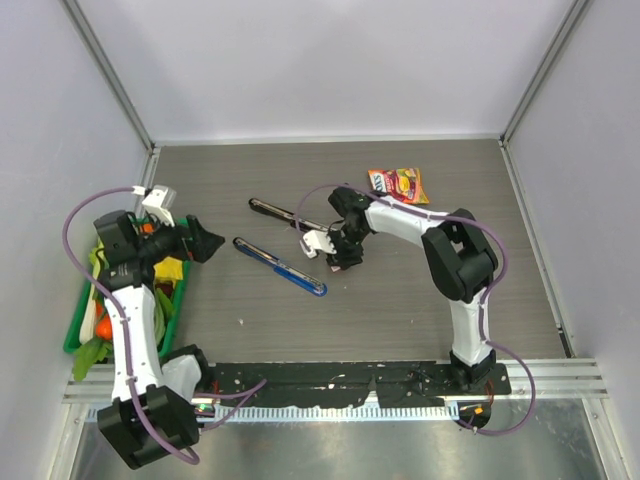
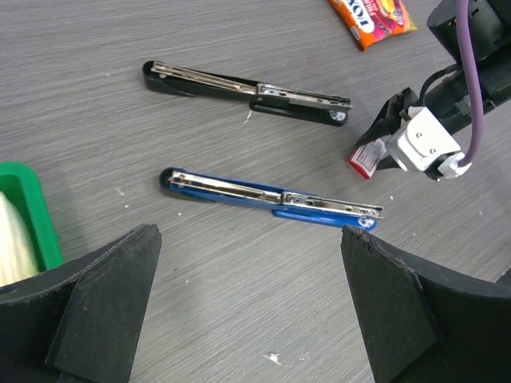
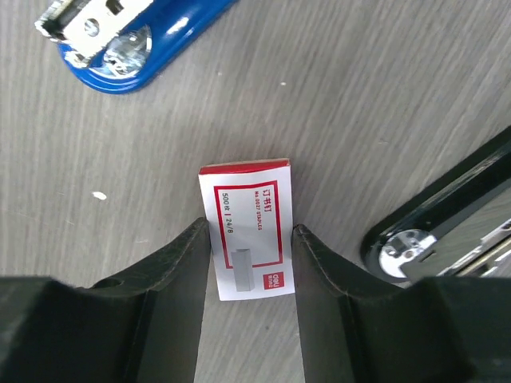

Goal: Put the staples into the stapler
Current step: Pick up the staple box from the center of the board.

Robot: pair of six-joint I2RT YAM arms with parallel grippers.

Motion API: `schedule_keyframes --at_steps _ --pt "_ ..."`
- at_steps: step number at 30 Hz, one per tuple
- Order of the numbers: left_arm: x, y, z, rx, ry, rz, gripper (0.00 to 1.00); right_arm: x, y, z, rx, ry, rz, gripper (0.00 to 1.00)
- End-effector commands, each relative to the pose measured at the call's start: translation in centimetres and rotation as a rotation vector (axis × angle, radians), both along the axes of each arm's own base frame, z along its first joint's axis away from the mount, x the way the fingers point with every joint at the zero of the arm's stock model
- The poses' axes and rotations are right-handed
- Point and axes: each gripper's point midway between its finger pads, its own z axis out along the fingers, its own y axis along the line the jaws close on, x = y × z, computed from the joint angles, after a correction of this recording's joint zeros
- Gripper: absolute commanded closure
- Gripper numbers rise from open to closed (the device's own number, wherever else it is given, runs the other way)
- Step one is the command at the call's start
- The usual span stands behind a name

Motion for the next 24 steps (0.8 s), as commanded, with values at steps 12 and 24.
schedule_keyframes --at_steps 12,24 --pt "3.2 -13.8 2.4 -0.105 0.004 -0.346 0.0 0.1 -4.5 10.2 0.287 -0.18 -0.37 0.55" --pt "3.6 -26.9 0.7 -0.158 0.132 -0.649 0.01 -2.2 -6.2 14.7 0.519 -0.298 -0.537 0.53"
